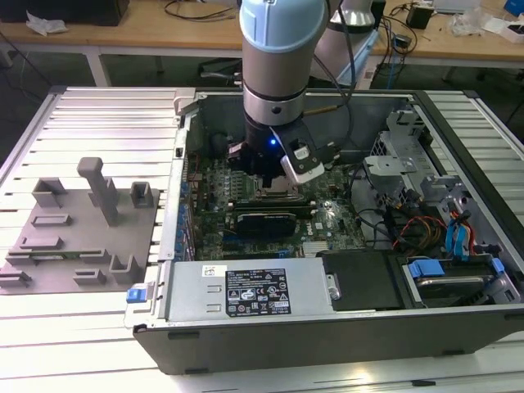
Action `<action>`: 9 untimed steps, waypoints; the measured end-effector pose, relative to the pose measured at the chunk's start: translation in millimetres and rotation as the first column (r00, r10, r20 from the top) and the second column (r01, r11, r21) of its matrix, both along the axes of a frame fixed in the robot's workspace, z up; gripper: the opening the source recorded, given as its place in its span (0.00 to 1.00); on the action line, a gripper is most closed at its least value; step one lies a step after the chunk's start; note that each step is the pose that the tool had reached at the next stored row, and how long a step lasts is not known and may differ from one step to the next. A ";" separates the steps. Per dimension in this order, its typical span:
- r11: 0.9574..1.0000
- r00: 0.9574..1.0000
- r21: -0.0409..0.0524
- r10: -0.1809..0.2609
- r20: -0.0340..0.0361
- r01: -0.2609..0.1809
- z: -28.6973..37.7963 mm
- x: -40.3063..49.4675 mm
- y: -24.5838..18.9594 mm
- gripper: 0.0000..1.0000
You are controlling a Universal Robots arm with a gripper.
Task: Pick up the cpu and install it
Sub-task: 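Install the second cpu locking lever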
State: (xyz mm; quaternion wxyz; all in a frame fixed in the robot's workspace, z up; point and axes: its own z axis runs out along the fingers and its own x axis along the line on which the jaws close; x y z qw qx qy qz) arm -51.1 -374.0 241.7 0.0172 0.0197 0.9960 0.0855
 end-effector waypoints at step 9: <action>0.999 1.000 -0.032 -0.005 0.000 0.005 5.4 27.7 17.2 0.11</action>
